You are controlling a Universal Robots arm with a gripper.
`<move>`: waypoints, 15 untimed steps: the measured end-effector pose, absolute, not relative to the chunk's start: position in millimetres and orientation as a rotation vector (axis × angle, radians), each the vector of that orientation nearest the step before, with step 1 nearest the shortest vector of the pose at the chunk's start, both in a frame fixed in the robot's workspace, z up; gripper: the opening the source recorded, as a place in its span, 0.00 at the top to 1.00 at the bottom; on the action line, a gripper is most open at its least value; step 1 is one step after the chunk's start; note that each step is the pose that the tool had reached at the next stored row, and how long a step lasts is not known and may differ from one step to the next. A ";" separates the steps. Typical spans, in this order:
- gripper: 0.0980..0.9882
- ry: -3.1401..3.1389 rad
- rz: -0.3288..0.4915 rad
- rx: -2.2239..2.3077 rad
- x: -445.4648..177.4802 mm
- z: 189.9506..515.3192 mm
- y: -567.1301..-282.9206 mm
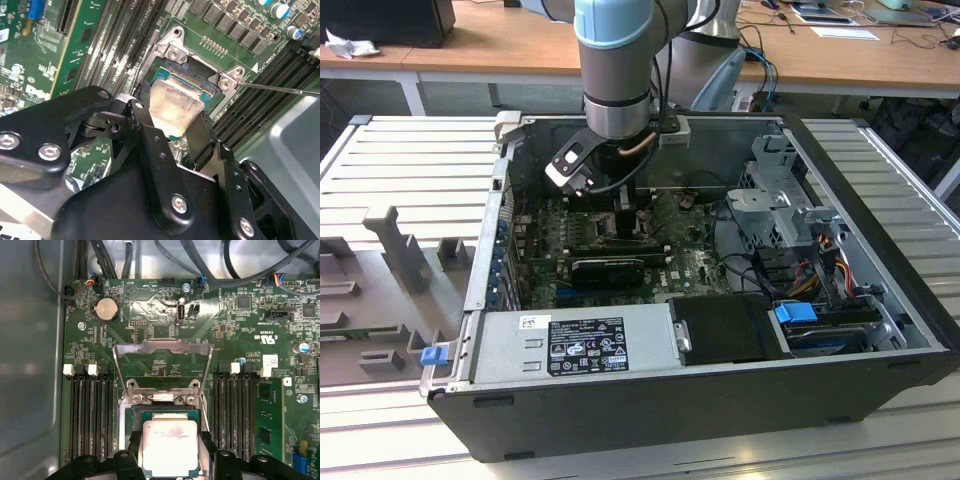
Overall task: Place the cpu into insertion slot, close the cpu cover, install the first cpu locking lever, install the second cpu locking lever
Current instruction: 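Place the cpu into insertion slot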
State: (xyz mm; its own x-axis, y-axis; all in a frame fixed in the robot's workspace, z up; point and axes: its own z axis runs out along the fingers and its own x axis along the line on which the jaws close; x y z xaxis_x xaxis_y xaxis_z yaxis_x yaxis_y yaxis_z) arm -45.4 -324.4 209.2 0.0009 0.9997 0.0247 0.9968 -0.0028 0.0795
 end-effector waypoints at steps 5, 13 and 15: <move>0.52 2.175 0.114 2.209 -45.9 206.1 -321.9; 0.52 2.175 0.114 2.209 -45.9 201.0 -320.7; 0.50 2.175 0.114 2.209 -45.9 200.9 -320.7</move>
